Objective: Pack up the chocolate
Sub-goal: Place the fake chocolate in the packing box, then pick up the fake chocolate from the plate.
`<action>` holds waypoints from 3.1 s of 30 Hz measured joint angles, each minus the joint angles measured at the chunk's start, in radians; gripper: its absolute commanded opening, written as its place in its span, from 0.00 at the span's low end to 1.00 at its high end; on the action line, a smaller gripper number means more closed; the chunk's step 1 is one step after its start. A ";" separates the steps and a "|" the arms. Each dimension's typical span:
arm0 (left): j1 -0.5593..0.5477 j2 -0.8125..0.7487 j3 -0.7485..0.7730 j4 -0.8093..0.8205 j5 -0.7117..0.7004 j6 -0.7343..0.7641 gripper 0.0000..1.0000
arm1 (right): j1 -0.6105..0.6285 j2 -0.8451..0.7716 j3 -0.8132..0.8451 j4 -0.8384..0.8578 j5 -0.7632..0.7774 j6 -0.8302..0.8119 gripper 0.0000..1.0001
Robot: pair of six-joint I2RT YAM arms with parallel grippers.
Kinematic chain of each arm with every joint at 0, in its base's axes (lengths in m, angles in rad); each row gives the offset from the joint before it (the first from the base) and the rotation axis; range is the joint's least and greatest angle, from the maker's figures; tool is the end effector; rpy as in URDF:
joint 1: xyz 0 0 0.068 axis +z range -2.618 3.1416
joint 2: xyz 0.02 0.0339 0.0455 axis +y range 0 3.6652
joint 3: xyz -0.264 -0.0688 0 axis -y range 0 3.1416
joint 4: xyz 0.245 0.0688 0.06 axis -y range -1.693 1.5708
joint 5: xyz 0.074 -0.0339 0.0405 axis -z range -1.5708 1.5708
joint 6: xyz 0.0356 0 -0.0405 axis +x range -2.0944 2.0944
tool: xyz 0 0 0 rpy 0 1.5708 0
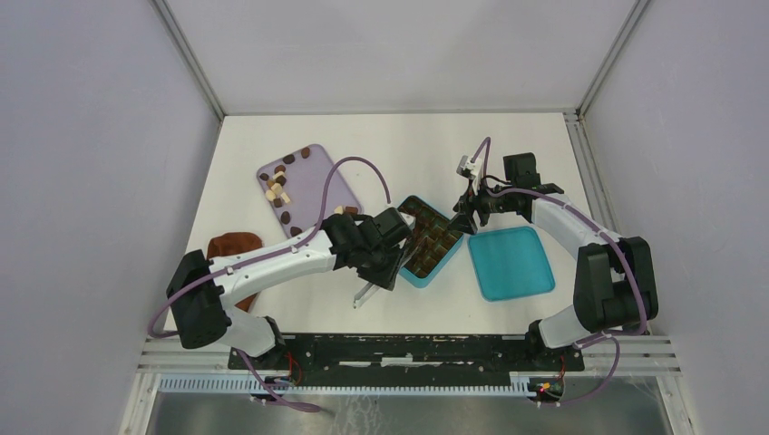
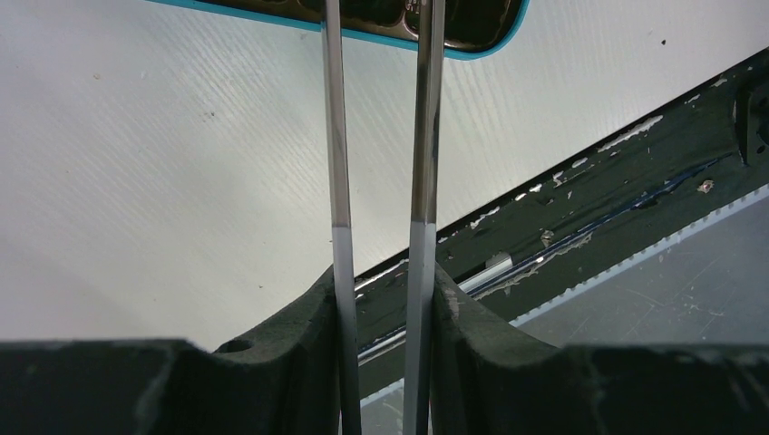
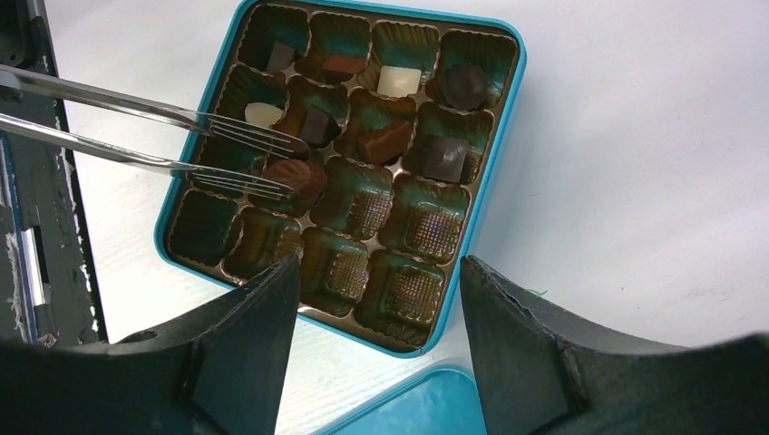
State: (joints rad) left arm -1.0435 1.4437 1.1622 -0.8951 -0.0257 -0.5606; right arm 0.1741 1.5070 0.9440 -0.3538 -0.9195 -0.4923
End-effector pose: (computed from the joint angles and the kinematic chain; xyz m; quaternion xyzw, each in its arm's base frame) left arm 0.1420 -0.2421 0.2638 0.2320 0.9527 -0.1320 0.1452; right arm 0.2911 0.0799 0.2211 -0.4123 0.7554 0.3693 0.3508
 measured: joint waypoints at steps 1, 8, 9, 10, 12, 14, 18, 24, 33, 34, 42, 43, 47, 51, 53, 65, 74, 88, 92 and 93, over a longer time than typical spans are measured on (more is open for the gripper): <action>0.000 0.000 0.000 -0.001 0.000 0.000 0.41 | 0.000 0.000 0.000 0.000 0.000 0.000 0.71; -0.002 0.000 0.004 -0.005 0.000 0.000 0.42 | 0.000 0.000 0.001 0.000 0.000 -0.003 0.71; -0.002 0.000 0.004 -0.006 0.000 0.000 0.42 | 0.000 0.000 0.001 0.000 0.000 -0.003 0.71; -0.002 0.000 0.004 -0.007 0.000 0.000 0.42 | 0.000 0.000 0.001 0.000 0.000 -0.003 0.71; -0.002 0.000 0.004 -0.008 0.000 0.000 0.42 | 0.000 0.000 0.002 0.000 0.000 -0.003 0.71; -0.002 0.000 0.005 -0.008 -0.001 0.000 0.42 | 0.000 0.000 0.002 0.000 0.000 -0.003 0.71; -0.002 -0.001 0.016 -0.012 -0.006 0.000 0.42 | 0.000 0.000 0.002 -0.003 -0.001 -0.004 0.71; -0.002 -0.017 0.060 -0.009 -0.032 0.000 0.43 | 0.000 0.000 0.006 -0.007 -0.011 -0.006 0.71; 0.026 -0.127 0.064 0.029 -0.055 -0.006 0.43 | 0.000 0.000 0.010 -0.008 -0.023 -0.006 0.71; 0.038 -0.143 0.064 0.033 -0.055 -0.006 0.43 | -0.001 0.000 0.010 -0.008 -0.023 -0.006 0.71; 0.218 -0.267 0.064 0.031 -0.051 -0.005 0.43 | -0.001 0.000 0.010 -0.009 -0.023 -0.006 0.71; 0.258 -0.290 0.064 0.028 -0.048 -0.005 0.43 | -0.001 0.000 0.010 -0.009 -0.023 -0.006 0.71; 0.355 -0.327 0.064 0.017 -0.039 0.006 0.43 | -0.001 0.000 0.010 -0.008 -0.023 -0.006 0.71; 0.440 -0.335 0.064 0.001 -0.023 0.032 0.43 | -0.001 0.000 0.010 -0.009 -0.024 -0.006 0.71; 0.474 -0.335 0.064 -0.006 -0.019 0.047 0.44 | -0.001 0.000 0.010 -0.009 -0.026 -0.006 0.71; 0.752 -0.338 0.054 -0.041 0.031 0.162 0.44 | 0.000 -0.001 0.010 -0.008 -0.045 -0.003 0.71; 0.932 -0.296 0.003 -0.037 0.056 0.234 0.44 | 0.000 -0.004 0.010 -0.011 -0.051 -0.006 0.71; 1.100 -0.132 -0.064 -0.007 0.137 0.275 0.44 | 0.000 -0.023 0.010 -0.022 -0.069 -0.008 0.71; 1.100 -0.106 -0.068 -0.003 0.158 0.275 0.44 | 0.000 -0.024 0.010 -0.023 -0.071 -0.010 0.71; 1.100 -0.099 -0.068 0.000 0.159 0.275 0.44 | 0.000 -0.024 0.010 -0.023 -0.072 -0.011 0.71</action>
State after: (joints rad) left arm 0.0566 1.3445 1.0943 -0.8948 0.1337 -0.2859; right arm 0.1738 1.4826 0.9535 -0.3767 -0.9913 -0.5030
